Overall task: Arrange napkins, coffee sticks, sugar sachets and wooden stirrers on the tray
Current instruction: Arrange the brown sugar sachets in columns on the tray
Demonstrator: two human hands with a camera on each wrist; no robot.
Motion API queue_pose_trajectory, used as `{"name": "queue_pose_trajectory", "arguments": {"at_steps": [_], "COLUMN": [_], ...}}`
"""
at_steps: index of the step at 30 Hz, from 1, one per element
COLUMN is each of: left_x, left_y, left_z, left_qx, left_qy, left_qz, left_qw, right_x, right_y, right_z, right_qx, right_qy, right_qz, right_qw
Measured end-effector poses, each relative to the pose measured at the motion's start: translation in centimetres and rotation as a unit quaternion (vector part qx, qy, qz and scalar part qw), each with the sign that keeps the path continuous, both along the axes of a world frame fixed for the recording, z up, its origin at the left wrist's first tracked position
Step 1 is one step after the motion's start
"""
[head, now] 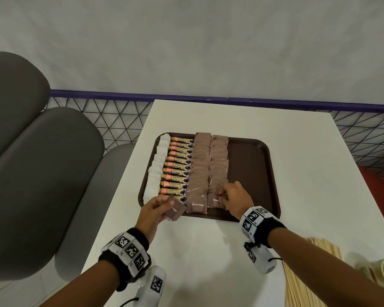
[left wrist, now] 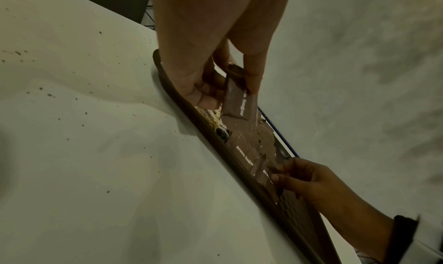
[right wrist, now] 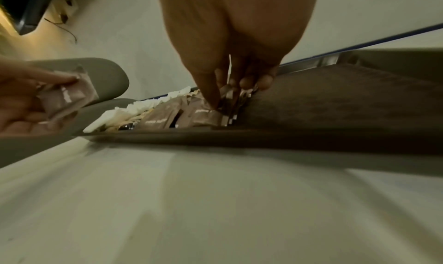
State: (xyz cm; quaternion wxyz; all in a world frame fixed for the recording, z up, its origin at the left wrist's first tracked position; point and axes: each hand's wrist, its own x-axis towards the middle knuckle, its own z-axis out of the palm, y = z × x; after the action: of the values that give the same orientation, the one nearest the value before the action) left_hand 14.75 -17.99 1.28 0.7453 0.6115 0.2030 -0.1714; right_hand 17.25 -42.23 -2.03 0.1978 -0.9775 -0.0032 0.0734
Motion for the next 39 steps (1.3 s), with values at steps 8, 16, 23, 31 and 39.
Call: {"name": "queue_pose_trajectory", "arguments": {"at_steps": [8,16,23,31,39], "left_x": [0.0,-0.4,-1.1,-1.1,-1.1], "left_y": [-0.1,-0.5,-1.0,-1.6,-1.1], "left_z": [0.4,1.0,1.9,1.6,0.8], "left_qx": [-0.011,-0.003,-0.044,-0.009,-0.016], "left_qy": [0.007,-0.006,-0.02,-0.019,0.002], "left_qz": [-0.004,-0.02,-0.045,-0.032,-0.033], "left_qw": [1.0,1.0,0.998,0.999,0.999], "right_x": [-0.6,-1.1,-2.0,-1.6,-1.2], "right_y": [0.7,4.1,6.6,2.8,-0.3], "right_z": [0.4,2.3,3.1,4.2,2.2], "right_qx": [-0.027,0.259,0.281,0.265,0.203], "right_qy": [-0.061,-0.054,-0.08,-0.047,0.055], "right_qz": [-0.027,0.035,0.139,-0.011,-0.05], "right_qw": [0.997,0.964,0.946,0.963,0.976]}}
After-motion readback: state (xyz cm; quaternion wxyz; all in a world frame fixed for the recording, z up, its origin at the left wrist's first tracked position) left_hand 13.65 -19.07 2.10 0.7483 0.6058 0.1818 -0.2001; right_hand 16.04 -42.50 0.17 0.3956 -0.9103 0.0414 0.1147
